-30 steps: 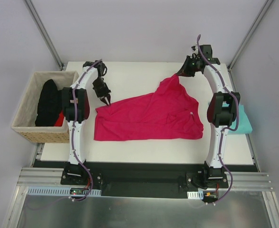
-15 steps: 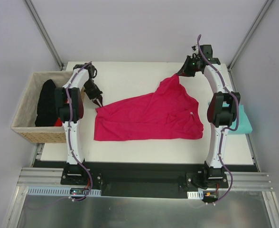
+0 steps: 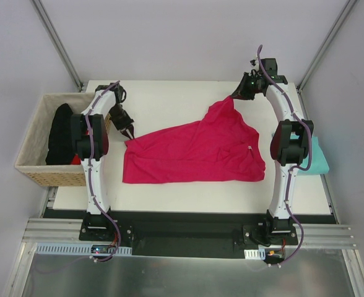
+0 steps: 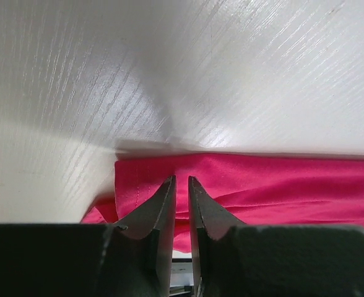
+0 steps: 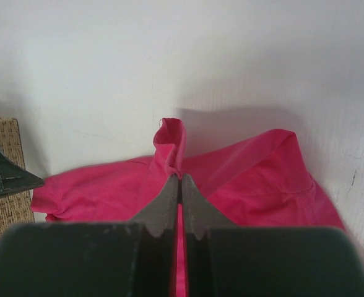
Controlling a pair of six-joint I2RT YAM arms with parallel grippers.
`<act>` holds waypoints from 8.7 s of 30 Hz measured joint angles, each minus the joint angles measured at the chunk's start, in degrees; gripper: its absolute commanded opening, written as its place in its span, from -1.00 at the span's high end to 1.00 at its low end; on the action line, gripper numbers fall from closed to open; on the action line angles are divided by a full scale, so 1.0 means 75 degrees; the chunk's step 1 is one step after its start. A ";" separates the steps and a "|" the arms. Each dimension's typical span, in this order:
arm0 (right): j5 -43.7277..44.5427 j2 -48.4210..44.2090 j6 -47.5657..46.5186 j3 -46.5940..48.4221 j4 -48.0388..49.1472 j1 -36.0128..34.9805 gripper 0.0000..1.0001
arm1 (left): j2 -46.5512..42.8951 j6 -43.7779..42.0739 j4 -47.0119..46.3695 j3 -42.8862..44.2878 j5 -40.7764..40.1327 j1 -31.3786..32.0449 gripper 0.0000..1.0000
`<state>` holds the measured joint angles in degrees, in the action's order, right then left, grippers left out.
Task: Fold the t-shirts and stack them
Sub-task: Grap the side of the flattened tshirt furthest away from the robot with both arms, then fold the other side of the tshirt into a rectangle
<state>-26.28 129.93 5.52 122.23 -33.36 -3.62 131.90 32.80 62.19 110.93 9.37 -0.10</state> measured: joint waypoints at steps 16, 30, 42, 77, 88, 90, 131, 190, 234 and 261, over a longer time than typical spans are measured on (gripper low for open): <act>0.0000 0.0000 -0.0003 0.0003 -0.0003 0.0023 0.98 | -0.0047 -0.0128 -0.0297 -0.0417 0.0312 -0.0015 0.74; -0.0003 0.0000 -0.0003 0.0003 0.0000 0.0073 0.98 | -0.0090 -0.0318 -0.0393 -0.0536 0.0306 -0.0035 1.00; -0.0003 0.0000 -0.0006 0.0003 -0.0003 0.0192 0.98 | 0.0134 -0.0259 0.0137 0.0207 0.0548 -0.0052 1.00; 0.0000 -0.0003 -0.0012 0.0000 0.0000 0.0219 0.98 | 0.0475 -0.0490 0.0286 0.0105 0.0545 -0.0032 1.00; 0.0000 -0.0006 -0.0015 0.0000 0.0006 0.0251 0.98 | 0.0516 -0.0318 0.0455 0.0659 0.0545 -0.0029 1.00; 0.0000 -0.0006 -0.0012 0.0000 0.0009 0.0254 0.98 | 0.0519 -0.0280 0.0484 0.0906 0.0545 -0.0032 1.00; 0.0015 -0.1064 -0.0070 -0.1207 0.0085 0.0399 0.98 | -0.0055 -0.0044 0.0583 0.1320 0.0466 -0.0032 1.00; 0.1597 -0.7466 -0.0370 -0.6953 -0.0833 -0.0239 0.98 | -0.2754 -0.0892 0.1122 -0.1950 -0.0353 0.0874 1.00; 0.2124 -0.7933 -0.0484 -0.6420 -0.3395 -0.0455 0.98 | -0.3308 -0.0892 0.1355 -0.3042 -0.0731 0.1402 1.00; 0.2200 -0.7702 -0.0621 -0.5767 -0.4660 -0.0466 0.98 | -0.3378 -0.0892 0.1530 -0.3334 -0.0924 0.1667 1.00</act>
<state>-9.78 72.16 0.86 78.98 -68.31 -7.11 106.56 26.11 73.67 85.93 2.44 12.40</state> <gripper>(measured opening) 0.021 0.003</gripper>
